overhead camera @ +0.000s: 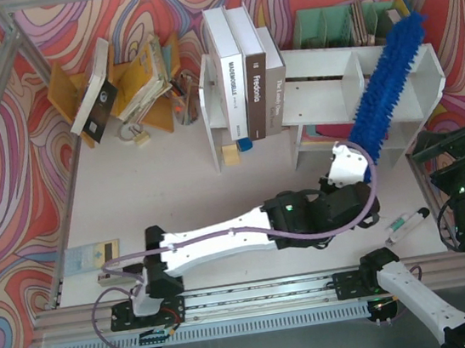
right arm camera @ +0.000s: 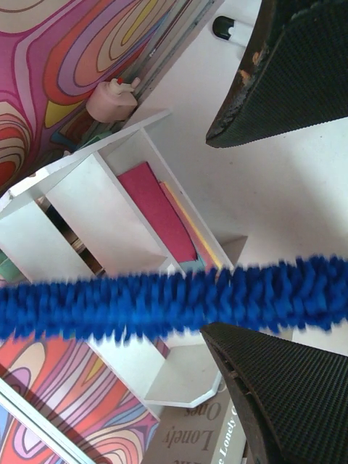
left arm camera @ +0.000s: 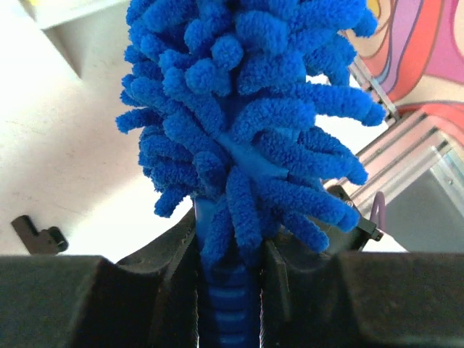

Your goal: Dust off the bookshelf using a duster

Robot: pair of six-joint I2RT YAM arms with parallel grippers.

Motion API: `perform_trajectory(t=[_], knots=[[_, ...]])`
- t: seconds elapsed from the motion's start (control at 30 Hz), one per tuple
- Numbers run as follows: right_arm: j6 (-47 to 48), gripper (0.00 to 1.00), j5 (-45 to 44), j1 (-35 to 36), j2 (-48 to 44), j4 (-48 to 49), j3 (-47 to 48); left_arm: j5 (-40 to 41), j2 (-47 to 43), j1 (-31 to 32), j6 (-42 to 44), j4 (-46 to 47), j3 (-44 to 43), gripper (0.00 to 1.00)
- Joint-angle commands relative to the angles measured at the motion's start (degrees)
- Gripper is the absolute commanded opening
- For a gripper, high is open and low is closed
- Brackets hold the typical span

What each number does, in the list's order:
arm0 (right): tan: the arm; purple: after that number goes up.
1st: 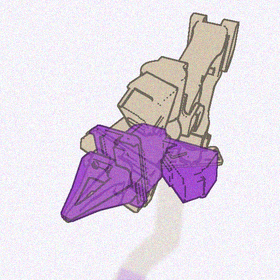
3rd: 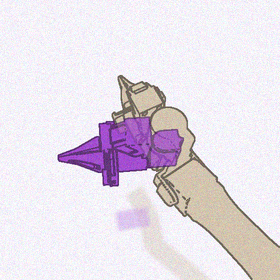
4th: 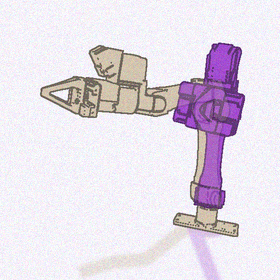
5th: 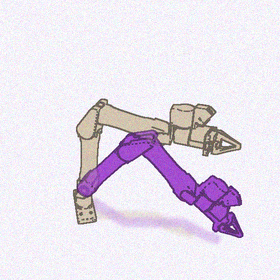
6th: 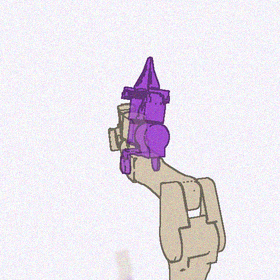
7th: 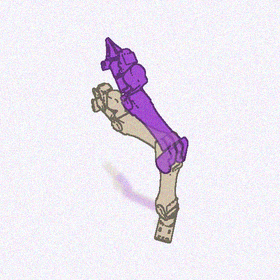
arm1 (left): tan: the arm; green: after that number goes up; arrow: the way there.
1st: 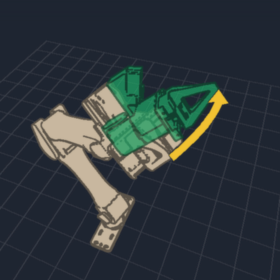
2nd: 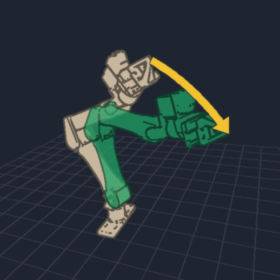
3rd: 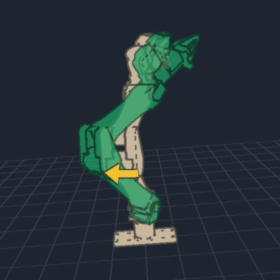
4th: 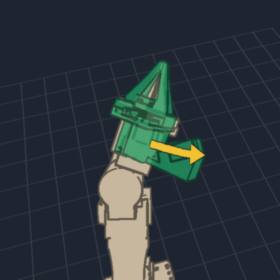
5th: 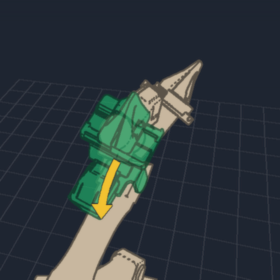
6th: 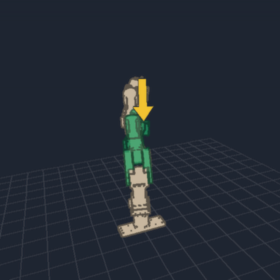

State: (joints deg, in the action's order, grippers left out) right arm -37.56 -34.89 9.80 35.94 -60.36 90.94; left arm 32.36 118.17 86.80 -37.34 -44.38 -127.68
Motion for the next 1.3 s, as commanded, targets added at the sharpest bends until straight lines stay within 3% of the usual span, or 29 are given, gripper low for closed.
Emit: perform_trajectory(t=[0.0,0.2,0.4,0.57,0.77,0.97,1.13,1.27], knots=[[-0.43,0.93,-0.50,0.46,-0.17,1.05,-0.90,7.15,-10.02,-0.28,1.24,8.42,7.05,0.00],[-0.51,0.93,-0.33,0.65,0.08,1.47,-1.19,7.89,-15.05,-0.04,-2.58,8.77,12.84,0.00],[-0.41,0.93,-0.23,0.64,0.33,1.55,-0.94,13.87,-17.70,-0.05,-10.85,2.04,18.67,0.00],[-0.72,0.93,0.15,0.58,0.36,1.78,-1.67,12.94,-16.94,0.15,-17.00,-2.70,20.00,0.00],[-0.74,0.93,0.06,0.61,0.44,1.65,-1.91,10.38,-16.26,1.38,-19.51,-5.92,22.24,0.00],[-0.79,0.93,0.00,0.60,0.43,1.73,-2.19,5.08,-17.39,1.44,-20.26,-4.83,30.64,0.00],[-1.25,0.93,0.46,0.60,0.43,1.90,-2.78,2.87,-17.01,1.79,-19.67,-4.03,31.51,0.00],[-1.56,0.93,0.97,0.69,0.63,1.91,-2.63,2.66,-14.16,3.42,-16.94,-5.38,26.75,0.00]])
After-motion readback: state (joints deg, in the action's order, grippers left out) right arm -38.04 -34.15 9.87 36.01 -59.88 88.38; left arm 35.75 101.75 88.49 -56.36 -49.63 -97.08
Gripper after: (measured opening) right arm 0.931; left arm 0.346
